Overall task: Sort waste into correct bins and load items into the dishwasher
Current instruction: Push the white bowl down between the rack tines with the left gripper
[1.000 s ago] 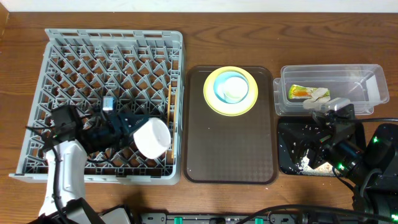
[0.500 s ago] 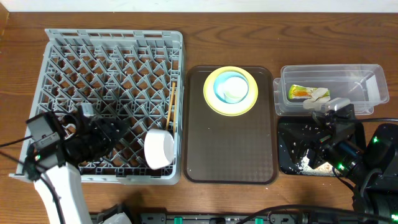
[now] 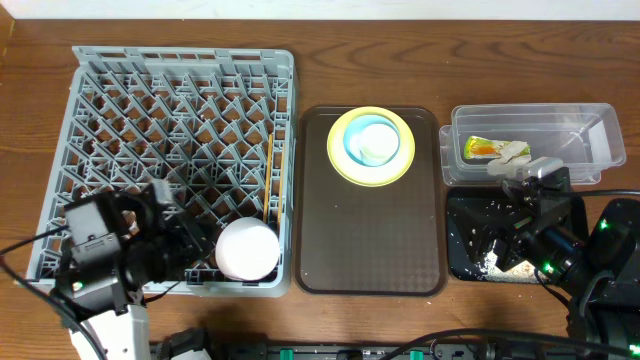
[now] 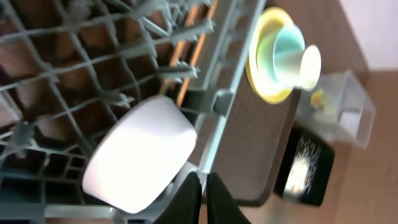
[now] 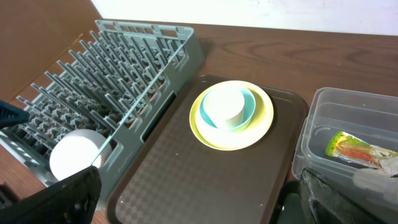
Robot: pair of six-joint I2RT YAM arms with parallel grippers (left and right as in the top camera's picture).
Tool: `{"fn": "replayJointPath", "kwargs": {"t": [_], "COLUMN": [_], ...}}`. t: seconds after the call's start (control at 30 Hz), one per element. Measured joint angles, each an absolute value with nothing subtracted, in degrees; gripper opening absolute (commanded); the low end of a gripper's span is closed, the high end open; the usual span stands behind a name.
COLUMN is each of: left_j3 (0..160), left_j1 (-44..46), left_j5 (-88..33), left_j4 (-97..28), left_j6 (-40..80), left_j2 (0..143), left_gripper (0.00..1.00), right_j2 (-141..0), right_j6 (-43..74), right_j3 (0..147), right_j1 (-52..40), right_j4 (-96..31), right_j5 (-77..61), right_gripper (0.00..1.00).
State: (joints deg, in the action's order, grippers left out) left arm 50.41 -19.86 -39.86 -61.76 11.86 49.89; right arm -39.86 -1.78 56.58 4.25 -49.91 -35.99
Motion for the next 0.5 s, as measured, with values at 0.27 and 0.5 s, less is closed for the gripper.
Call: {"fn": "replayJointPath", "kwargs": {"t": [0.27,0.5], "left_j3": [50.4,50.4], "left_j1": [-9.7,-1.9], "left_j5": [-32.5,-30.7], "left_j4": [-61.8,-61.0], "left_j6": [12.0,12.0], "left_j2": [52.9,59.7], "left_gripper": [0.08,0.08], "right_j2": [-39.9,-39.9], "right_j6": [-1.8,-1.8], "right_j3": [56.6,56.6], "right_j1": [4.3,4.3], "right_j4": [-49.9,-49.9], "right_j5": [-36.0,-36.0], "right_gripper": [0.99,0.99]}}
